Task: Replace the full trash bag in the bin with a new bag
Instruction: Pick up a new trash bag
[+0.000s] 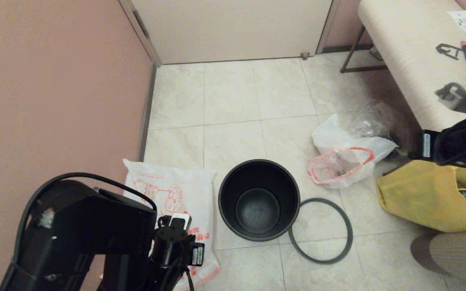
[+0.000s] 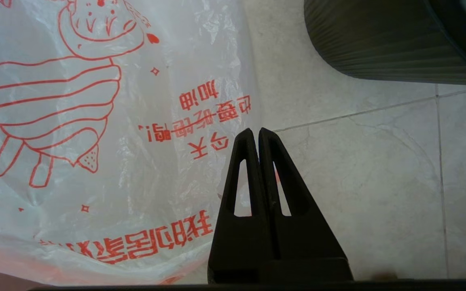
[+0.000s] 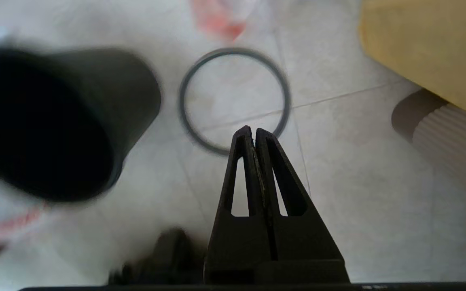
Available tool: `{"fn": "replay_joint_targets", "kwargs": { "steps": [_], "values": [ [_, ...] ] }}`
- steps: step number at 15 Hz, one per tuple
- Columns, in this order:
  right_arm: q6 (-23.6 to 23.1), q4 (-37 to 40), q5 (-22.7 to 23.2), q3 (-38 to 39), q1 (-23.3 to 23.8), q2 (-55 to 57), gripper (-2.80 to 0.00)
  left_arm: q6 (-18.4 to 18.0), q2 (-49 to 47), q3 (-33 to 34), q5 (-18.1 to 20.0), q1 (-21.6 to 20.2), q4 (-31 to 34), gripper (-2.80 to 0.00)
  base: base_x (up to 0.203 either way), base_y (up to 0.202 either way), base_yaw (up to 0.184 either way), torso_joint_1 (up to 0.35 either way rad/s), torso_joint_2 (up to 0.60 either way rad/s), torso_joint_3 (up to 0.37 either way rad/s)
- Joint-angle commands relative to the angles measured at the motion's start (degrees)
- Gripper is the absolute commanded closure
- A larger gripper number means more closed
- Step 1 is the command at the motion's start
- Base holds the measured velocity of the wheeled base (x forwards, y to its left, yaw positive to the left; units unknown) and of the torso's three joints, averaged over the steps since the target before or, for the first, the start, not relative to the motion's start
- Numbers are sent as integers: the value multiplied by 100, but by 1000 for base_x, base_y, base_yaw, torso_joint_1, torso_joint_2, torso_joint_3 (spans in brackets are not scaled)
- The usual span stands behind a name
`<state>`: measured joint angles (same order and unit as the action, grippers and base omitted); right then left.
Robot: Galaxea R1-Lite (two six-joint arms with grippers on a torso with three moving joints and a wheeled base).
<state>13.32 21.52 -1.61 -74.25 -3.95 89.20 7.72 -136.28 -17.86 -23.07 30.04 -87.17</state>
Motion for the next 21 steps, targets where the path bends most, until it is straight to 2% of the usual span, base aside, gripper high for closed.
{"fn": "replay_joint_targets", "kwargs": {
  "steps": [1,4,5,7,12,18,21],
  "values": [
    [-74,21,-27,553,-370,-1361,0,-2,-39,-24,40,-16,-49,0,0,0,0,0,0,0],
    [-326,406,-348,1238,-1279,-2912,0,1,-65,-24,47,-33,-49,0,0,0,0,0,0,0],
    [-363,657,-519,1445,-1445,-3303,0,1,-83,-46,52,-69,-49,0,0,0,0,0,0,0],
    [-310,859,-670,1988,-1403,-4008,0,1,-92,-51,75,-131,-49,0,0,0,0,0,0,0],
    [-475,965,-774,3287,-1106,-5829,0,-11,-164,-175,75,-227,-49,0,0,0,0,0,0,0],
    [-783,1240,-744,3873,168,-7604,0,-25,-277,-192,75,-209,-49,0,0,0,0,0,0,0],
    [-994,1250,-601,4709,366,-8479,0,-18,-262,-189,75,-218,-49,0,0,0,0,0,0,0]
  ]
}}
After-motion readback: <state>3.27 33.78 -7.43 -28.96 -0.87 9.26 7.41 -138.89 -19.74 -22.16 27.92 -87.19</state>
